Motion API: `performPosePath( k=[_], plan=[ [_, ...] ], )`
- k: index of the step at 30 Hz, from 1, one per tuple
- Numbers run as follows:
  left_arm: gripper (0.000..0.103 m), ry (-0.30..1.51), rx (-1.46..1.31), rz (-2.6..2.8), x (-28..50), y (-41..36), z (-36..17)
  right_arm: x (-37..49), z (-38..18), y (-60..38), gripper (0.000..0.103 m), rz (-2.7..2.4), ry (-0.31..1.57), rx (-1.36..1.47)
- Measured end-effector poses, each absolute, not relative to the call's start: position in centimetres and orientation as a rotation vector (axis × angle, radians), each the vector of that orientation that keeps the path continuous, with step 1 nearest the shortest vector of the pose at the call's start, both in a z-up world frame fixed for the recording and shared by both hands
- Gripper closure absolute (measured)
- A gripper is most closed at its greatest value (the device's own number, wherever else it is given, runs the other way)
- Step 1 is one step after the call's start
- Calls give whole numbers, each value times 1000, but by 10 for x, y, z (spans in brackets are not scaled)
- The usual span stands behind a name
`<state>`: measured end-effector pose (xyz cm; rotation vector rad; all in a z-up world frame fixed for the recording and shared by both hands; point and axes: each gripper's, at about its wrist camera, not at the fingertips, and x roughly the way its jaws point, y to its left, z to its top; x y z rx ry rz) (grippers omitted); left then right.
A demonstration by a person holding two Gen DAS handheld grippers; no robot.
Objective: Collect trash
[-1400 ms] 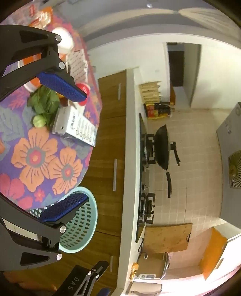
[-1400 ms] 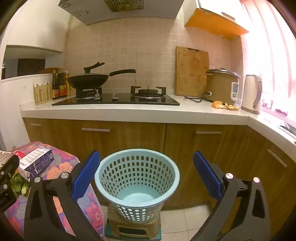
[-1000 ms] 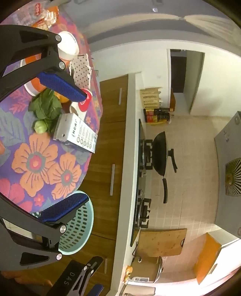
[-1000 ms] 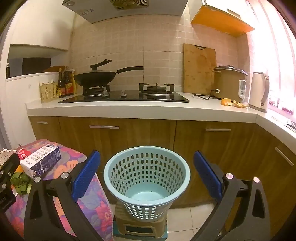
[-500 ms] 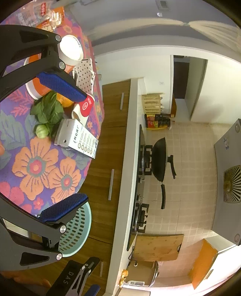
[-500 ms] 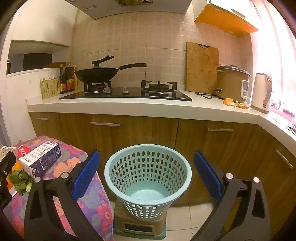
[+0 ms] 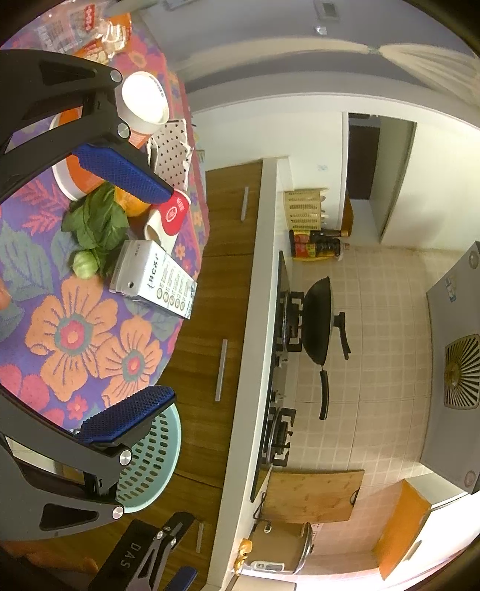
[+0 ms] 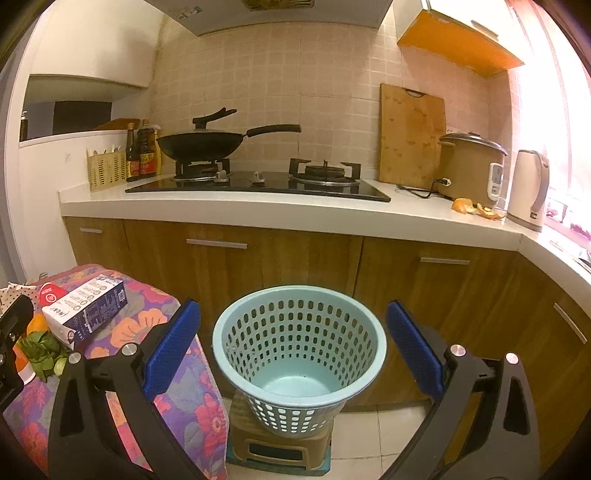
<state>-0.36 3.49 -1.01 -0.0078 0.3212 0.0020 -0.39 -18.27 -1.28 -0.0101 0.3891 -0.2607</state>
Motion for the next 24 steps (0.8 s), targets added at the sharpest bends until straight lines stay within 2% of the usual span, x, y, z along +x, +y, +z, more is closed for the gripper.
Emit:
performPosePath(
  k=[24],
  plan=[
    [8,318,-22,14,-6,38,-11,-3,-16,-181,7,-250,391,-18]
  ],
)
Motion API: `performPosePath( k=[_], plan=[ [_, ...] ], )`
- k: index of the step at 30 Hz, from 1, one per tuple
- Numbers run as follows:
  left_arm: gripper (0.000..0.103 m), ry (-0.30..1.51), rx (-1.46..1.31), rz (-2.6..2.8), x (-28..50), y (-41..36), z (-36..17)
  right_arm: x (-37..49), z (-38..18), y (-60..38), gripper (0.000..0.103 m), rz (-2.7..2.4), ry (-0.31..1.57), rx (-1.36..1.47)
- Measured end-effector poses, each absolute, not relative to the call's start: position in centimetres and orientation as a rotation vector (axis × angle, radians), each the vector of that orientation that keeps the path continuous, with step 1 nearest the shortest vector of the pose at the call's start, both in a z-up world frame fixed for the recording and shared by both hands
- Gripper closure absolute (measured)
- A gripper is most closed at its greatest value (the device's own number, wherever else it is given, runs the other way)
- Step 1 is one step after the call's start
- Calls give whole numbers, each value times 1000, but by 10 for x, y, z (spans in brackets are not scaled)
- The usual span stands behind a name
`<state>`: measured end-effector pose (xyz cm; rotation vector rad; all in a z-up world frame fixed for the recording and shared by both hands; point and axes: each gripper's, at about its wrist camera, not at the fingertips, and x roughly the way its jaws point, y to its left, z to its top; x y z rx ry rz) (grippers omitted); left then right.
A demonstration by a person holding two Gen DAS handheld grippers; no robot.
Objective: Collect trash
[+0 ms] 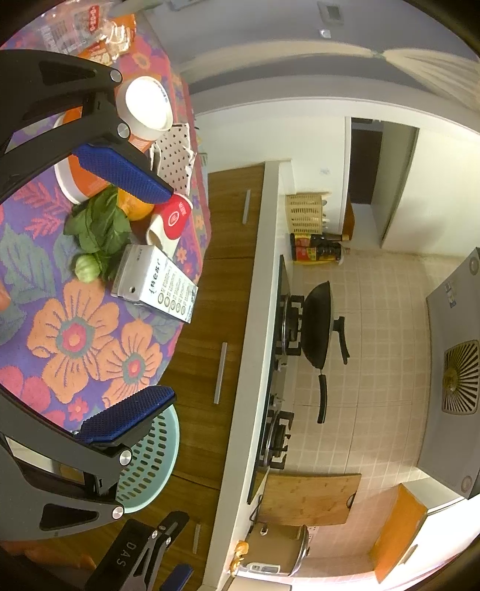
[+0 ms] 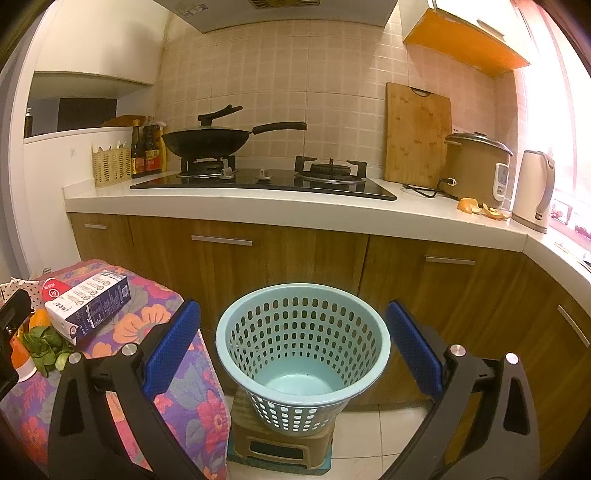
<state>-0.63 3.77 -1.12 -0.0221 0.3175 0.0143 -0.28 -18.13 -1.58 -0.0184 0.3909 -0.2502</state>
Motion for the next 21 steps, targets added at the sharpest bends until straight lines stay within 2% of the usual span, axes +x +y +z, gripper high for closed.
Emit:
performPosePath(
  k=[21],
  plan=[
    [8,319,-47,33,-9,46,-10,1,-20,-182,7,-224,417,-3]
  ],
)
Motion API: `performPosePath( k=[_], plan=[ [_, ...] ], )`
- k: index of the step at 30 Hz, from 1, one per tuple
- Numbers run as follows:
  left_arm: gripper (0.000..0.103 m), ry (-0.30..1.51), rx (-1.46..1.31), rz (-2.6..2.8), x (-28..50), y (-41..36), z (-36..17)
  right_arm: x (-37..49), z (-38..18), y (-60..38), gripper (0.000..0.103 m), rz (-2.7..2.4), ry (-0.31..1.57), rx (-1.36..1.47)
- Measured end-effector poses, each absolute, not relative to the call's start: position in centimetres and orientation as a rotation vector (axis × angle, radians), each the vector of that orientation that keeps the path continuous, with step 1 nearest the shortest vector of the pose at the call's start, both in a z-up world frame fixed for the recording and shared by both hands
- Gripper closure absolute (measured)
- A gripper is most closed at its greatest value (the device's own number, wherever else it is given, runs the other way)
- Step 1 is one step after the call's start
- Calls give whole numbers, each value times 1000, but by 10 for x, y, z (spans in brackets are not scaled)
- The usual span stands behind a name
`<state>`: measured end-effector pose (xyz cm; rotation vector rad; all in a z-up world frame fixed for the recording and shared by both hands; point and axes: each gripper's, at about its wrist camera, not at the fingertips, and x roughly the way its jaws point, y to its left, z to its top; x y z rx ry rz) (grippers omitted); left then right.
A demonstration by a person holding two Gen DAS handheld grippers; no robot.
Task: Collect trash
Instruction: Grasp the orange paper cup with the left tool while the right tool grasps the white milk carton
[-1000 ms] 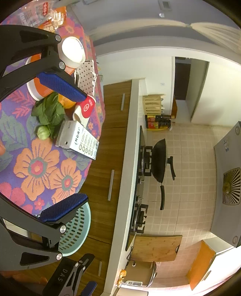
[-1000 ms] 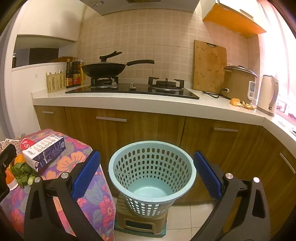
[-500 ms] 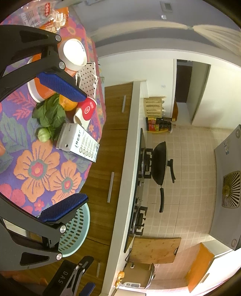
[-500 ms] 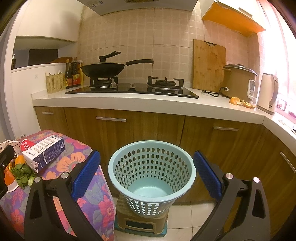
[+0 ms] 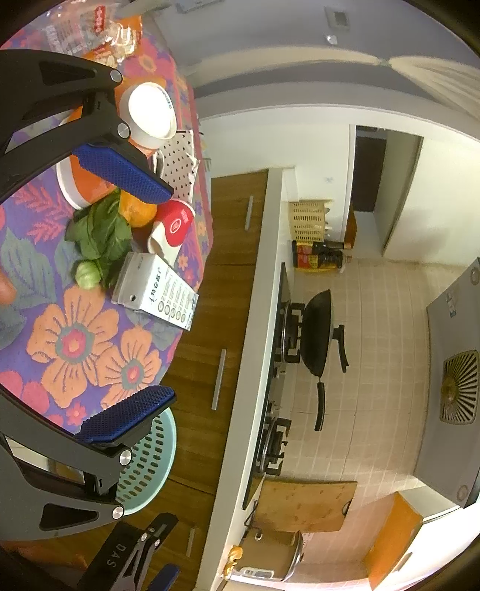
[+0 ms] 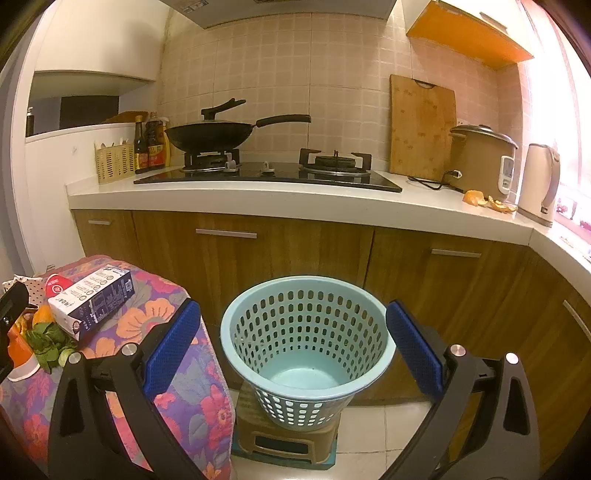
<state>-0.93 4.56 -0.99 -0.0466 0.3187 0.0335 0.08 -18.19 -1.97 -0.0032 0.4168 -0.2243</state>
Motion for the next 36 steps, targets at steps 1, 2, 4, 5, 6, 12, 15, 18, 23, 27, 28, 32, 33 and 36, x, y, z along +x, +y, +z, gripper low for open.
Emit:
performPosePath(
  k=[1,2,4,5,6,12,15,18,23,27,28,32,33,36],
  plan=[
    [8,320,-51,31,-9,46,-9,1,-20,-182,7,-224,419,-3],
    [8,320,-54,30,-9,47,-10,1,-20,-182,7,-224,421,-5],
    [8,318,-49,27,-9,47,-9,1,-21,-182,7,-223,424,-4],
    [8,315,-43,25,-10,46,-8,1,-21,-182,7,-223,424,-4],
    [8,313,-38,25,-9,45,-8,1,-21,-182,7,-223,424,-5],
    [8,286,45,94,-18,42,-4,1,-19,-181,7,-218,410,-4],
    [8,301,-19,87,-35,61,4,0,-18,-177,7,-190,397,1],
    [8,290,-36,142,-56,84,14,2,-18,-168,7,-135,403,-13],
    [8,347,45,275,-76,116,21,8,-17,-144,8,19,409,-24],
    [8,419,65,336,-87,142,16,23,-20,-118,12,165,464,-51],
    [8,425,49,323,-88,146,16,28,-21,-107,13,232,489,-67],
    [8,481,-25,214,-78,157,16,48,-29,-71,14,439,557,-100],
    [8,497,-27,180,-73,156,16,53,-31,-65,14,458,576,-107],
    [8,568,19,127,-42,152,9,69,-38,-47,18,496,641,-101]
  ],
)
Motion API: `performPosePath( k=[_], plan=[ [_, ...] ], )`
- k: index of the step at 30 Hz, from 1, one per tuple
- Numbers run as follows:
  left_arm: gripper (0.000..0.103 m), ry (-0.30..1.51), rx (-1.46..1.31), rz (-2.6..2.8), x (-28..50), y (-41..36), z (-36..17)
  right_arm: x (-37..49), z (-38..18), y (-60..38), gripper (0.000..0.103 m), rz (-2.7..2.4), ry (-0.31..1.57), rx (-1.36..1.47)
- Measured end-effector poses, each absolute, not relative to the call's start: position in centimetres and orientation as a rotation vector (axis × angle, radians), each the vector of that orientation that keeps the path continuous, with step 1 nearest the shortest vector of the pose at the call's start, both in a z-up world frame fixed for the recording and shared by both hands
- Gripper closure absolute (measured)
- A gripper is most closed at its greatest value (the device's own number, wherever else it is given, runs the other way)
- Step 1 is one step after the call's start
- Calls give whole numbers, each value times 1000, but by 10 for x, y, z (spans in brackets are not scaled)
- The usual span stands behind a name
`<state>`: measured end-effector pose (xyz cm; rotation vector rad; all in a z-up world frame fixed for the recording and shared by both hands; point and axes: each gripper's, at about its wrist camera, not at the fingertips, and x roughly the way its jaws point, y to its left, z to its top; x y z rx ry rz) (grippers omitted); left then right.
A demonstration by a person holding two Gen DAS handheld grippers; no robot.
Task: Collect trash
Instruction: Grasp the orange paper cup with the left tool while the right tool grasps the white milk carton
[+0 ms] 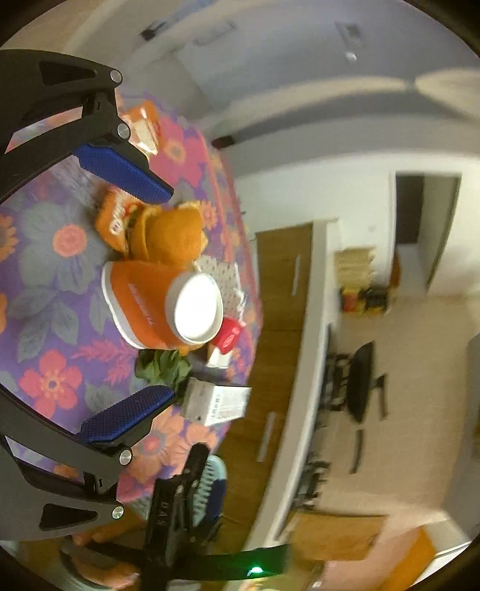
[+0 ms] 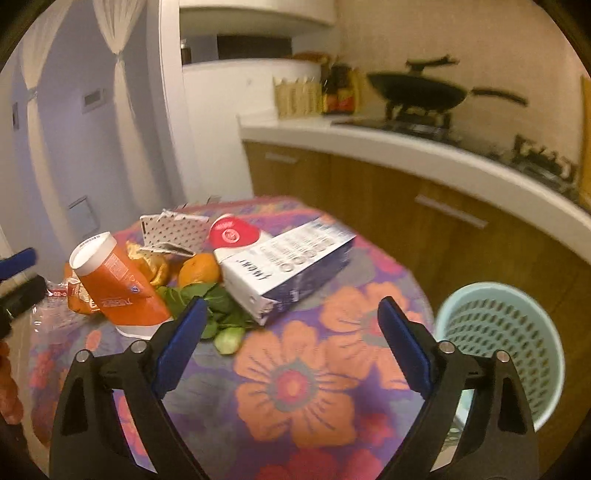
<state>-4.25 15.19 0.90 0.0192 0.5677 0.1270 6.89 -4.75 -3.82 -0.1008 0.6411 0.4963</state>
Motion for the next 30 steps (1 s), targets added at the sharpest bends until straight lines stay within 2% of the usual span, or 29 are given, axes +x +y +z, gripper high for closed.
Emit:
performPosePath(
  k=[4,8,11,12,22,24,30],
  plan=[
    [14,646,41,74,-13,163,-10,83,-44,-41,19,488,661,-112],
    [29,664,-17,-8,-5,180,-24,90,-46,-40,19,488,655,-136],
    [35,657,-45,-79,-4,182,-29,96,-48,-39,19,490,665,-140],
    [40,661,-47,-95,-2,180,-29,98,-49,-39,19,494,670,-139],
    [50,685,-28,-111,-7,169,-35,107,-51,-40,19,506,708,-118],
    [55,691,-36,-111,-6,170,-37,111,-54,-35,19,503,735,-95],
    [61,693,-67,-129,-9,170,-43,129,-62,-15,18,436,851,18]
  ],
)
